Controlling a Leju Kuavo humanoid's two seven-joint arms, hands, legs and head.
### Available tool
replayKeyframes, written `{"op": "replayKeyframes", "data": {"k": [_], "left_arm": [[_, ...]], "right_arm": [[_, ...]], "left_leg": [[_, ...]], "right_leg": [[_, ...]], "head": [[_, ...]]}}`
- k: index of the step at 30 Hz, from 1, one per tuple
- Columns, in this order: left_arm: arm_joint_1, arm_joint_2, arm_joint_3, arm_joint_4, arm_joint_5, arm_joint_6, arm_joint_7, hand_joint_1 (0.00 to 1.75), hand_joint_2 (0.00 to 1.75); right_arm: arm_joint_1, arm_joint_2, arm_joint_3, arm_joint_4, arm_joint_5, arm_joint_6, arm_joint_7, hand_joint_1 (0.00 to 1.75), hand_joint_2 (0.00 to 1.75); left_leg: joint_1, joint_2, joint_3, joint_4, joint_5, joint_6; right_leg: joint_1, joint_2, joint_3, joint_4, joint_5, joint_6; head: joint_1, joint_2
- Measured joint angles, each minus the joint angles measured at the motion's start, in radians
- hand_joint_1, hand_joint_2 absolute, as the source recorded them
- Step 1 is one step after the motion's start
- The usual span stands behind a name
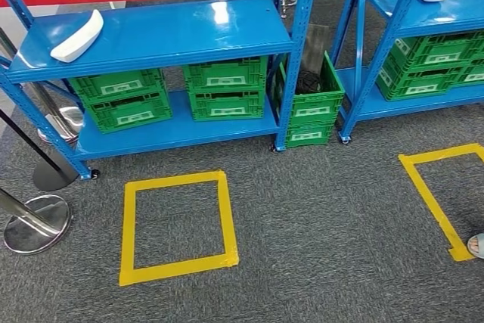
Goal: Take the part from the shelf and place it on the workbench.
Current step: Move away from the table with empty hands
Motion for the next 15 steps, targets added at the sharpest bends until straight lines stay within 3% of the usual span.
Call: {"op": "replayKeyframes", "data": {"k": [2, 4, 8, 12, 15], "left_arm": [[-0.001, 0.001, 0.002, 0.0, 0.0, -0.001, 0.0, 0.0, 0.0], [-0.002, 0.002, 0.003, 0.0, 0.0, -0.001, 0.0, 0.0, 0.0], [-0.003, 0.002, 0.003, 0.0, 0.001, -0.002, 0.0, 0.0, 0.0], [-0.005, 0.004, 0.003, 0.0, 0.001, -0.002, 0.0, 0.0, 0.0], [-0.005, 0.003, 0.005, 0.0, 0.006, -0.008, -0.004, 0.0, 0.0]], "right_arm": [[0.001, 0.0, 0.0, 0.001, 0.0, 0.003, 0.0, 0.0, 0.0], [0.001, 0.001, 0.0, 0.002, 0.0, 0.005, -0.001, 0.0, 0.0], [0.004, 0.001, 0.0, 0.003, 0.001, 0.006, -0.001, 0.0, 0.0], [0.002, 0.001, 0.0, 0.003, 0.001, 0.007, -0.001, 0.0, 0.0], [0.001, 0.001, 0.0, 0.003, 0.002, 0.008, -0.001, 0.0, 0.0]], "left_leg": [[-0.001, 0.0, 0.0, 0.006, -0.009, -0.015], [-0.003, 0.001, -0.002, 0.009, -0.016, -0.019], [-0.004, 0.001, 0.003, 0.006, -0.015, 0.013], [-0.006, 0.001, 0.007, -0.001, -0.014, 0.028], [-0.004, 0.001, 0.01, -0.005, -0.016, 0.032]], "right_leg": [[0.004, -0.003, 0.026, -0.066, 0.016, -0.014], [0.005, -0.003, 0.028, -0.069, 0.017, -0.038], [0.003, 0.0, 0.029, -0.07, 0.022, -0.042], [0.006, 0.001, 0.031, -0.07, 0.015, -0.054], [0.011, 0.001, 0.034, -0.07, 0.012, -0.059]], "head": [[0.003, 0.0], [0.003, 0.0], [-0.005, 0.0], [-0.011, 0.0], [-0.014, 0.0]]}}
